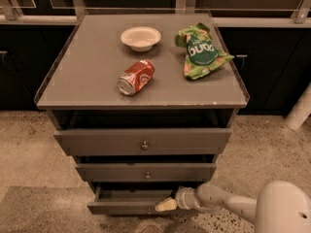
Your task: Open bottom drawer
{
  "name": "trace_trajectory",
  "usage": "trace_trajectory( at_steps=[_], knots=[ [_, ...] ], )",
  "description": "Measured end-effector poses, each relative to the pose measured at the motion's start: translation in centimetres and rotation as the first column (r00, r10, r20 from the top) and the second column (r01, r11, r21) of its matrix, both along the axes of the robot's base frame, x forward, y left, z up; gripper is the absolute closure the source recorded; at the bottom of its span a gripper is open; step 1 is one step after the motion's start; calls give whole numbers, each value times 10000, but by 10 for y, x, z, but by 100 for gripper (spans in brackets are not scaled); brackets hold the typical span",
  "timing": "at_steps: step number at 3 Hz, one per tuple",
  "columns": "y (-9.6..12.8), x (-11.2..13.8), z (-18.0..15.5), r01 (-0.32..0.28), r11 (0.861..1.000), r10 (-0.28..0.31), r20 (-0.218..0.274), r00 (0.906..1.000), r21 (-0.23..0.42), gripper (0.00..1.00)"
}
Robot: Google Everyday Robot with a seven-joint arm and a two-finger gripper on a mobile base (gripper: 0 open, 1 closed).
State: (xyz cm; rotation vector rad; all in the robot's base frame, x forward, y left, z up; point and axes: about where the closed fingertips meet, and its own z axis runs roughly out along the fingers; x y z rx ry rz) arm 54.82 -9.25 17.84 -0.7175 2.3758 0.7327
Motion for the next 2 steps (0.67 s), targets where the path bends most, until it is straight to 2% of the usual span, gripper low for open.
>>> trace_trajectory(
  at_steps=[1, 2],
  knots=[
    [-9, -35, 8, 806, 9911, -711, -905, 9934, 1058, 0],
    [-9, -48, 13, 1134, 9803, -926, -1308, 9871, 1620, 0]
  ],
)
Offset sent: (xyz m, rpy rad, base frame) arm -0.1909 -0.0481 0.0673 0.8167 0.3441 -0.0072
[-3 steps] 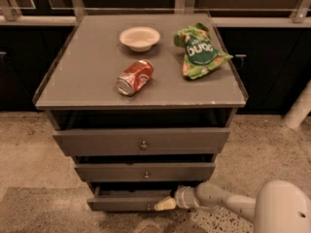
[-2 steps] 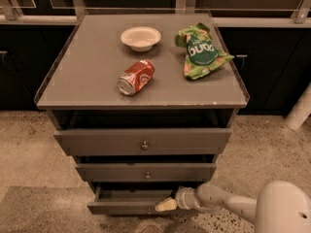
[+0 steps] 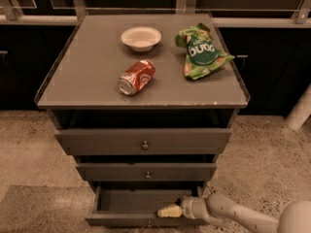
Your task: Open bottom drawer
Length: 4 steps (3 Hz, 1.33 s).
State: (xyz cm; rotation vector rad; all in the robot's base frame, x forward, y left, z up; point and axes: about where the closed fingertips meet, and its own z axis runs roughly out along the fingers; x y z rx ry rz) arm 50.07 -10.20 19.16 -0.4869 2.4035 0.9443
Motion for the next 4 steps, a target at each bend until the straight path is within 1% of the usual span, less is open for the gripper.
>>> trace_trajectory(
  at_steps=[1, 2, 3, 4],
  knots=[
    [-1, -17, 4, -141, 9971, 150, -107, 9998, 747, 0],
    [-24, -37, 3, 307, 9795, -314, 0, 9995, 1989, 0],
    [-24, -36, 3, 307, 9795, -314, 0, 9995, 1989, 0],
    [-40, -28, 15, 231, 9690, -327, 351, 9988, 2459, 0]
  ],
)
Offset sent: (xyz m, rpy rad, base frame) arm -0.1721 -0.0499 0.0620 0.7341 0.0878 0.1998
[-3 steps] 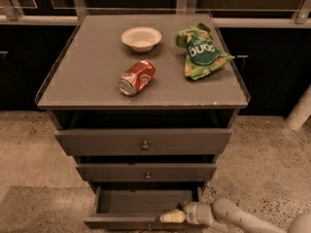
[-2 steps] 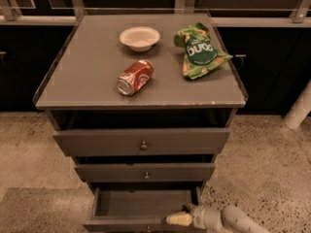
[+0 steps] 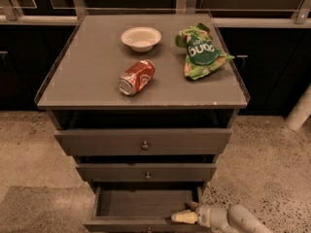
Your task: Open bottom drawer
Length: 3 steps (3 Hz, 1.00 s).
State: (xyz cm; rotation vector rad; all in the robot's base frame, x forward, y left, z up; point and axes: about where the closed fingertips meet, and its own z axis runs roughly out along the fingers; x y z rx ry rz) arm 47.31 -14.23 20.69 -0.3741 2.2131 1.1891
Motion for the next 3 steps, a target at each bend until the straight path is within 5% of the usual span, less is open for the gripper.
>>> trace_trajectory(
  at_steps=[1, 3],
  knots=[
    [-91, 61, 85, 523, 9956, -658, 1809, 9813, 781, 0],
    [-91, 58, 85, 523, 9956, -657, 1808, 9813, 781, 0]
  ],
)
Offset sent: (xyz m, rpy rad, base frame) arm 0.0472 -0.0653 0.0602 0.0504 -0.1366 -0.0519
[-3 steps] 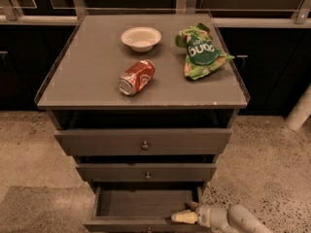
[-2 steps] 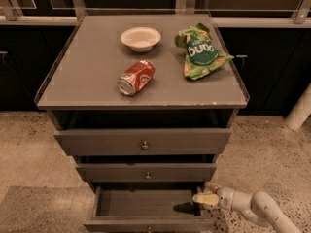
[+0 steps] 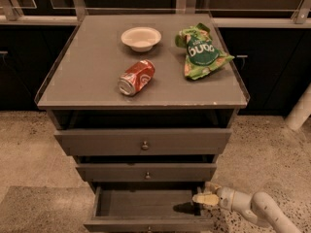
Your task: Open bottom drawer
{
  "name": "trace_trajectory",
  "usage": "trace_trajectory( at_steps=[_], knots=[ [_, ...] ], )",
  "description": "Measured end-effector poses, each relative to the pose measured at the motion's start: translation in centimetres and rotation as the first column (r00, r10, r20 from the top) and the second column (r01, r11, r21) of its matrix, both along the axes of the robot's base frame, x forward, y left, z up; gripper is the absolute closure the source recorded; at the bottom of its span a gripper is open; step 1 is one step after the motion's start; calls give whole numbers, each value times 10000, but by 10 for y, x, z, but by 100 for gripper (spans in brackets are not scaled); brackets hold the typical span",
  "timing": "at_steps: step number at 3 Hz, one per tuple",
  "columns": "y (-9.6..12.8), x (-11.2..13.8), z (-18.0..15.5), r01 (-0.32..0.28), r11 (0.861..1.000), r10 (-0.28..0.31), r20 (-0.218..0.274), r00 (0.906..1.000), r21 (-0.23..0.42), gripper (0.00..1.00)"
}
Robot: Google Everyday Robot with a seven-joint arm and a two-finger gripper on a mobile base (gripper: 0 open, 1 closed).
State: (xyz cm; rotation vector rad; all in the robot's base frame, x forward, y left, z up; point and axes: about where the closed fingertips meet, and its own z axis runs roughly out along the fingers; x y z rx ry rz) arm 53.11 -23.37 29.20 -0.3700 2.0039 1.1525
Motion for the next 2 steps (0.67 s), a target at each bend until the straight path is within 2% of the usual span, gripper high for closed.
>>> trace_trajectory(
  at_steps=[1, 2],
  knots=[
    [-18, -24, 15, -115, 9987, 104, -214, 9997, -492, 0],
    [-14, -26, 21, -245, 9985, 236, -191, 9995, -495, 0]
  ],
)
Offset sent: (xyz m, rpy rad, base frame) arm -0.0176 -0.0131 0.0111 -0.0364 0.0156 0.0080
